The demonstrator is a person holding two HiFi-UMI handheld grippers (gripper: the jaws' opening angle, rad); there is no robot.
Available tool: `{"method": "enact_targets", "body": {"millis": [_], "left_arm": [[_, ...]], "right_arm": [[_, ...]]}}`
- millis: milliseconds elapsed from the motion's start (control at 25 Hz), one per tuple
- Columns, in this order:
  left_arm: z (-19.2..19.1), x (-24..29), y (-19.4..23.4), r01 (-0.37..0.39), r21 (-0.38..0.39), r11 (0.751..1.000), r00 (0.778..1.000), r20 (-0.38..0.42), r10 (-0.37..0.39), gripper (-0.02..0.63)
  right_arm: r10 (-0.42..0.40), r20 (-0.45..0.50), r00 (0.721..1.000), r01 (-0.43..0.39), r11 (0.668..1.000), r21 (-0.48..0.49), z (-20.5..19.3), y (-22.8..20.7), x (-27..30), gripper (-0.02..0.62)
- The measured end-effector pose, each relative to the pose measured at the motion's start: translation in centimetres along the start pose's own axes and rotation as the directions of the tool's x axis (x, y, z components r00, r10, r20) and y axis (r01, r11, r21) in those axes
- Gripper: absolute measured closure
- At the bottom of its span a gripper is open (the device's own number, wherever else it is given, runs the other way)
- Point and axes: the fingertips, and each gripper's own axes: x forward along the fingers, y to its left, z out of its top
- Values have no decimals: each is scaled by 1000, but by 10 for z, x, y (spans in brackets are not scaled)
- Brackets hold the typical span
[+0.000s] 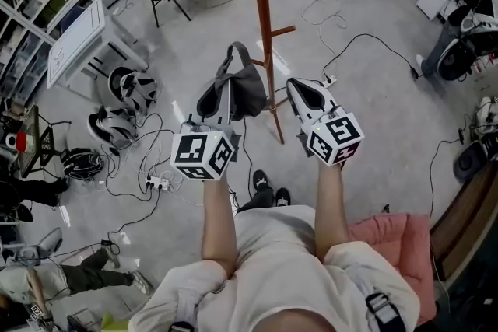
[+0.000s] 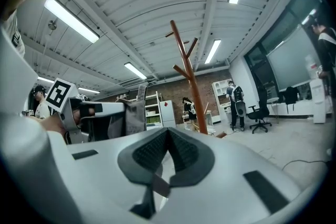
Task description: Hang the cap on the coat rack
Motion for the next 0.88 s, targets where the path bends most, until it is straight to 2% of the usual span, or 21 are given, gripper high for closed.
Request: {"method": "enact_targets", "body": {"millis": [400, 880], "left_arm": [[32, 45, -2, 29, -5, 1000, 998, 55, -29, 588], [64, 61, -17, 75, 27, 997, 988, 134, -78, 588]], "right_arm": [[-6, -13, 1000, 5, 999, -51, 24, -23, 19, 591], [-13, 6, 1000, 14, 996, -89, 33, -31, 21, 591]]}}
